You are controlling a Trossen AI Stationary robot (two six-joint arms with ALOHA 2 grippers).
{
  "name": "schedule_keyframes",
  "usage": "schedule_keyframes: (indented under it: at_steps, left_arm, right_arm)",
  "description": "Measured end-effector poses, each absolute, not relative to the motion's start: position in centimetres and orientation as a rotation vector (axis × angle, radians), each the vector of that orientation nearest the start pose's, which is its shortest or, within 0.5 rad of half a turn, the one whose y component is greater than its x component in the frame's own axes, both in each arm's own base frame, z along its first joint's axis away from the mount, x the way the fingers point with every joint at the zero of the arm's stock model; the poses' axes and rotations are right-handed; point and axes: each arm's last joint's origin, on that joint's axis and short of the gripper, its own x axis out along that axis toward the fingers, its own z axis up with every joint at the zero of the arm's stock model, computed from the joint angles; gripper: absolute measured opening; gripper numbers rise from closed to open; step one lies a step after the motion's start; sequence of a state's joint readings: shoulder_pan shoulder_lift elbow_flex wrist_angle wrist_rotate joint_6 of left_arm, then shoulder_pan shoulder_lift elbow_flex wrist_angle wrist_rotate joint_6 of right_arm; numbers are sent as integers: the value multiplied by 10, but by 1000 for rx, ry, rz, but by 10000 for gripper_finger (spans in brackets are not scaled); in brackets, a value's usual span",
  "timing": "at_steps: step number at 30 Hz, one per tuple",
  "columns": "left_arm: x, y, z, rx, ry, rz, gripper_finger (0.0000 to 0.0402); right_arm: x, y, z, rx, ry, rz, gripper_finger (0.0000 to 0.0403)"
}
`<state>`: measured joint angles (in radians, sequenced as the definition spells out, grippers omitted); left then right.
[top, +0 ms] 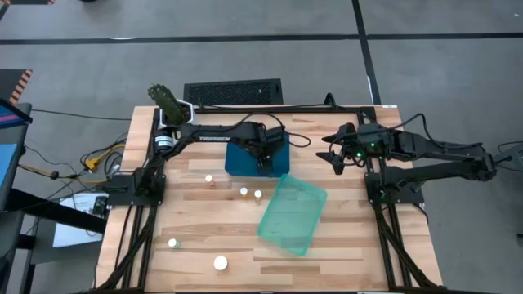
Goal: Pick and place medicine bottles into bin by pill shape (circle, oval)
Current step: Put the large orange pill bottle into the blue bin
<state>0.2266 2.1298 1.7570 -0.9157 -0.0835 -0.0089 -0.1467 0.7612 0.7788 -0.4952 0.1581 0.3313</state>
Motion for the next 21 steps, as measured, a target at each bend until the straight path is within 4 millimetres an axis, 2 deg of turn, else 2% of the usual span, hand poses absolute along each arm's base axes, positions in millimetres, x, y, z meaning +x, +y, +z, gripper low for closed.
schedule_keyframes:
  at_steps: [12,21]
  left_arm:
    - [421,110,195,-145,1292,254,206]
    - [421,109,195,-154,1289,223,207]
  right_arm:
    - [156,-28,306,320,424,-375,333]
    - [156,-28,306,320,424,-375,333]
